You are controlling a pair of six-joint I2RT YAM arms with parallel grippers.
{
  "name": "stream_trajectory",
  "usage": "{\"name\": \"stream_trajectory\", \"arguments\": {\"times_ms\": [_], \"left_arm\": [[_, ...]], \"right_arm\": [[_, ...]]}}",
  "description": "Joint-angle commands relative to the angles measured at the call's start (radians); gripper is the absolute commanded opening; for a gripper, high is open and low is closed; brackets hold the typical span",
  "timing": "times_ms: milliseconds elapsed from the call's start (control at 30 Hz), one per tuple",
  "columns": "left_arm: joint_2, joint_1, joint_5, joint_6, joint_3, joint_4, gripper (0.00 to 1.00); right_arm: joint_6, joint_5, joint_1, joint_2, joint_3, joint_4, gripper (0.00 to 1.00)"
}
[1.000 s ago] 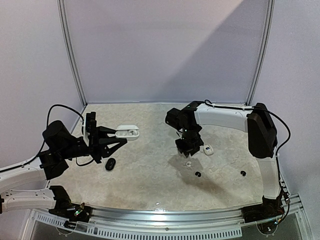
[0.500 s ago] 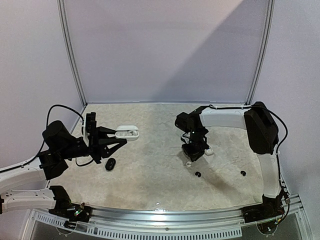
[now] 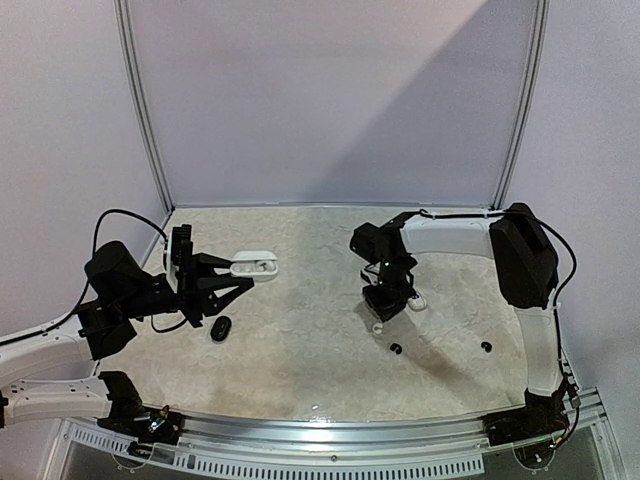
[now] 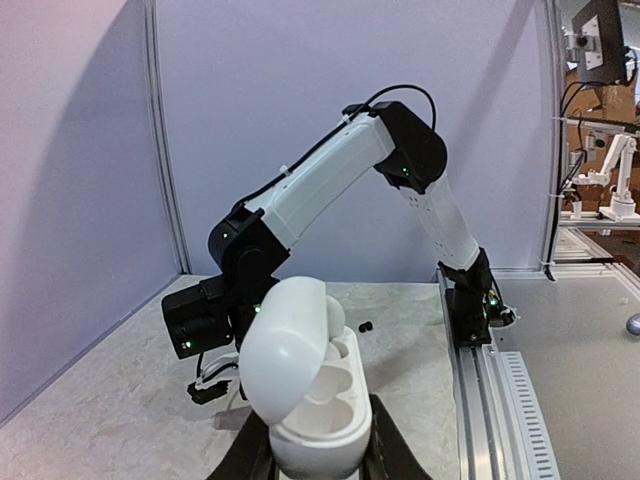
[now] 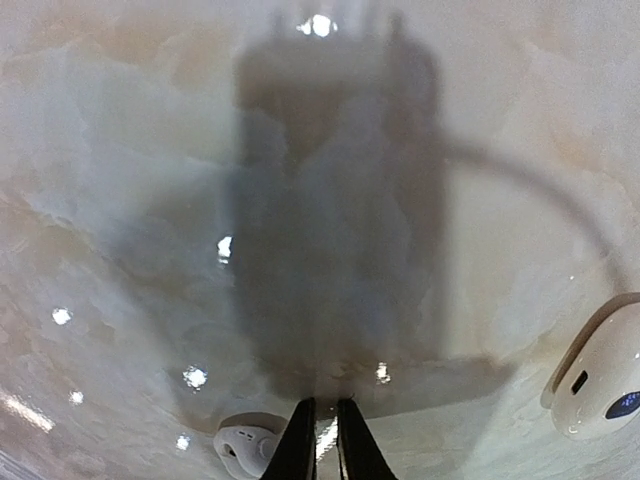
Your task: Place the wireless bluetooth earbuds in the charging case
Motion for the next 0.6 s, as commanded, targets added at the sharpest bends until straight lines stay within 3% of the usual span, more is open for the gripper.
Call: {"name": "stream_trajectory", "arguments": {"times_ms": [0,567], "left_arm": [[-0.008,0.013,0.003,0.015,-0.008,-0.006,0.00],[-0.004,0.014,-0.002,0.019,-0.015,-0.001,0.00]], "right_arm": [[0.006,-0.078,0.007,0.031,0.013,0.096,0.08],[0.071,-0.132,0.066,-0.087,-0.186,0.107,0.03]]}}
